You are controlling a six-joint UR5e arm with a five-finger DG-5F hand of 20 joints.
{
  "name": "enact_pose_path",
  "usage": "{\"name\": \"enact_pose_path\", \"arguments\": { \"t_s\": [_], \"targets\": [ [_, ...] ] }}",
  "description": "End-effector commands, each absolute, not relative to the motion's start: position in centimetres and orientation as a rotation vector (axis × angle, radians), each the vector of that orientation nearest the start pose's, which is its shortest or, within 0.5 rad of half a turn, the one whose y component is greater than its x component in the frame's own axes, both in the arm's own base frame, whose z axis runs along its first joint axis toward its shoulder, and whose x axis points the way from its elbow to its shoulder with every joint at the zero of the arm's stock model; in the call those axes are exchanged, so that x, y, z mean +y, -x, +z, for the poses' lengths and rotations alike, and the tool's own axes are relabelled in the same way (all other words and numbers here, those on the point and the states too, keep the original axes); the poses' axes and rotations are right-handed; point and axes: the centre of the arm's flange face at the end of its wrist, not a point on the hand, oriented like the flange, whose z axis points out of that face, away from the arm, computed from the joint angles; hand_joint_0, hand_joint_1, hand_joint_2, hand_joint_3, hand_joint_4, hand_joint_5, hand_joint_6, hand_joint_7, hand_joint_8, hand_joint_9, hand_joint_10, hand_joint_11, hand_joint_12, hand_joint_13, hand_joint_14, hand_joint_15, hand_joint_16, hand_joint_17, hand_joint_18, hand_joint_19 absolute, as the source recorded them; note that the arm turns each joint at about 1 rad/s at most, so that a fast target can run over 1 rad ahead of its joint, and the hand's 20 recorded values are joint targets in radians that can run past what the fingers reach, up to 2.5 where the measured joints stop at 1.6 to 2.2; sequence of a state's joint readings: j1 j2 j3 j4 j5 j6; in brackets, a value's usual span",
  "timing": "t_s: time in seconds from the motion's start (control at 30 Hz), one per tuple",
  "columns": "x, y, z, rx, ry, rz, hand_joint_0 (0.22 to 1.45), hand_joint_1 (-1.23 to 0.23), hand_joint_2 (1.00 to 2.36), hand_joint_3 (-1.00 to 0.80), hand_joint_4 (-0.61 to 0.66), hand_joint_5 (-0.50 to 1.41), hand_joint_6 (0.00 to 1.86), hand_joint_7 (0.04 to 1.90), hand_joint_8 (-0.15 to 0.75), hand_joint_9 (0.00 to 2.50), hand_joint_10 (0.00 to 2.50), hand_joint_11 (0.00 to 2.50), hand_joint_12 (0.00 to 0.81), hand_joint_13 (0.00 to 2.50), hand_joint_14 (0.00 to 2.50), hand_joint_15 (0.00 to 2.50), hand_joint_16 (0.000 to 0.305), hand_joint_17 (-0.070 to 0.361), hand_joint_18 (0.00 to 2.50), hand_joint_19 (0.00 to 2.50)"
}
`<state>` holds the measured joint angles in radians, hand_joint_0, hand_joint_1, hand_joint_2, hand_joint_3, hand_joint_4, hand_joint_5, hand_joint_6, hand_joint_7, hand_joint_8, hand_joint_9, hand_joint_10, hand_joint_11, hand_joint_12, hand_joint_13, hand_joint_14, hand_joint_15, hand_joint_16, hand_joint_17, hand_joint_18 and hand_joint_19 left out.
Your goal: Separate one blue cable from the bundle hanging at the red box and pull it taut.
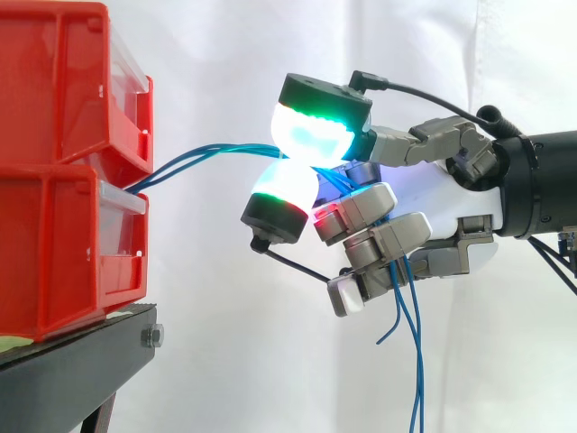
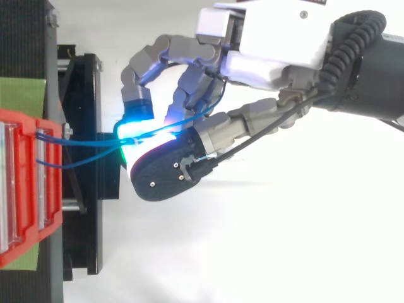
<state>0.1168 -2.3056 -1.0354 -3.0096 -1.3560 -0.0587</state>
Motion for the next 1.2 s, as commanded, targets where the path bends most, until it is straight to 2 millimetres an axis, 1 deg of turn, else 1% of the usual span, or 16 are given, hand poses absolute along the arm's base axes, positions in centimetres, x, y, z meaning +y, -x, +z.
{"name": "enact_pose_path", "arguments": {
  "t_s": [0.0, 0.07, 0.17, 0.23, 0.3, 0.4, 0.43, 0.47, 0.57, 0.7, 0.77, 0.83, 0.9, 0.97, 1.07, 1.17],
  "targets": [
    [-6.39, -77.28, 29.43, 1.221, -1.249, 1.055, 0.61, -0.84, 1.00, -0.50, 0.15, -0.18, 0.96, 0.99, 0.319, 1.08, 0.36, 1.54, 0.332, 1.36, 0.15, 1.72, 0.049, 0.110, 0.87, 0.78],
    [-6.51, -77.23, 29.34, 1.222, -1.252, 1.052, 0.54, -0.78, 1.00, -0.50, 0.16, -0.18, 0.96, 0.99, 0.341, 1.09, 0.43, 1.47, 0.346, 1.35, 0.23, 1.65, 0.051, 0.116, 0.89, 0.79],
    [-6.51, -77.25, 29.41, 1.221, -1.251, 1.053, 0.51, -0.69, 1.00, -0.50, 0.17, -0.17, 0.95, 0.97, 0.351, 1.11, 0.45, 1.44, 0.352, 1.36, 0.29, 1.61, 0.053, 0.120, 0.91, 0.80],
    [-6.39, -77.28, 29.43, 1.221, -1.249, 1.055, 0.51, -0.69, 1.00, -0.50, 0.17, -0.17, 0.95, 0.97, 0.349, 1.12, 0.44, 1.45, 0.348, 1.37, 0.29, 1.60, 0.053, 0.120, 0.92, 0.80],
    [-6.51, -77.26, 29.37, 1.219, -1.251, 1.055, 0.53, -0.65, 1.00, -0.50, 0.17, -0.17, 0.94, 0.97, 0.347, 1.13, 0.38, 1.45, 0.342, 1.38, 0.27, 1.61, 0.052, 0.117, 0.91, 0.80],
    [-6.51, -77.27, 29.43, 1.220, -1.250, 1.054, 0.61, -0.58, 1.00, -0.50, 0.14, -0.17, 0.93, 1.05, 0.326, 1.16, 0.27, 1.53, 0.326, 1.39, 0.22, 1.64, 0.049, 0.109, 0.89, 0.83],
    [-6.39, -77.25, 29.35, 1.221, -1.251, 1.055, 0.63, -0.60, 1.00, -0.50, 0.14, -0.16, 0.94, 1.07, 0.330, 1.17, 0.26, 1.54, 0.315, 1.39, 0.21, 1.66, 0.049, 0.110, 0.89, 0.82],
    [-6.51, -77.24, 29.35, 1.221, -1.251, 1.053, 0.63, -0.64, 1.01, -0.39, 0.15, -0.16, 0.94, 1.10, 0.330, 1.17, 0.24, 1.55, 0.318, 1.38, 0.21, 1.66, 0.049, 0.110, 0.89, 0.83],
    [-6.39, -77.25, 29.35, 1.221, -1.251, 1.055, 0.63, -0.72, 1.02, -0.23, 0.13, -0.16, 0.95, 1.12, 0.329, 1.16, 0.24, 1.56, 0.322, 1.39, 0.21, 1.66, 0.050, 0.112, 0.89, 0.83],
    [-6.39, -77.27, 29.37, 1.220, -1.250, 1.056, 0.67, -0.78, 1.02, -0.18, 0.06, -0.17, 0.96, 1.15, 0.324, 1.13, 0.24, 1.58, 0.317, 1.37, 0.19, 1.68, 0.050, 0.113, 0.89, 0.80],
    [-6.51, -77.26, 29.37, 1.219, -1.251, 1.055, 0.72, -0.83, 1.02, -0.23, 0.03, -0.18, 0.96, 1.19, 0.318, 1.11, 0.26, 1.56, 0.327, 1.35, 0.17, 1.70, 0.050, 0.112, 0.87, 0.79],
    [-6.51, -77.26, 29.37, 1.219, -1.251, 1.055, 0.75, -0.84, 1.01, -0.32, 0.02, -0.19, 0.96, 1.15, 0.320, 1.09, 0.26, 1.58, 0.331, 1.34, 0.15, 1.71, 0.049, 0.111, 0.85, 0.78],
    [-6.51, -77.26, 29.37, 1.220, -1.250, 1.054, 0.78, -0.86, 1.00, -0.46, 0.06, -0.19, 0.96, 1.17, 0.314, 1.07, 0.24, 1.57, 0.331, 1.33, 0.10, 1.72, 0.050, 0.112, 0.85, 0.76],
    [-6.51, -77.26, 29.37, 1.220, -1.250, 1.054, 0.77, -0.88, 1.00, -0.50, 0.08, -0.19, 0.95, 1.14, 0.312, 1.08, 0.22, 1.59, 0.327, 1.35, 0.05, 1.75, 0.050, 0.112, 0.85, 0.74],
    [-6.51, -77.24, 29.35, 1.220, -1.252, 1.054, 0.73, -0.88, 1.00, -0.50, 0.12, -0.18, 0.95, 1.15, 0.314, 1.10, 0.18, 1.60, 0.329, 1.35, 0.03, 1.76, 0.049, 0.110, 0.85, 0.74],
    [-6.51, -77.24, 29.35, 1.220, -1.252, 1.054, 0.56, -0.86, 1.00, -0.50, 0.16, -0.17, 0.95, 1.05, 0.330, 1.13, 0.20, 1.58, 0.345, 1.36, 0.08, 1.73, 0.050, 0.112, 0.86, 0.77]
  ]
}}
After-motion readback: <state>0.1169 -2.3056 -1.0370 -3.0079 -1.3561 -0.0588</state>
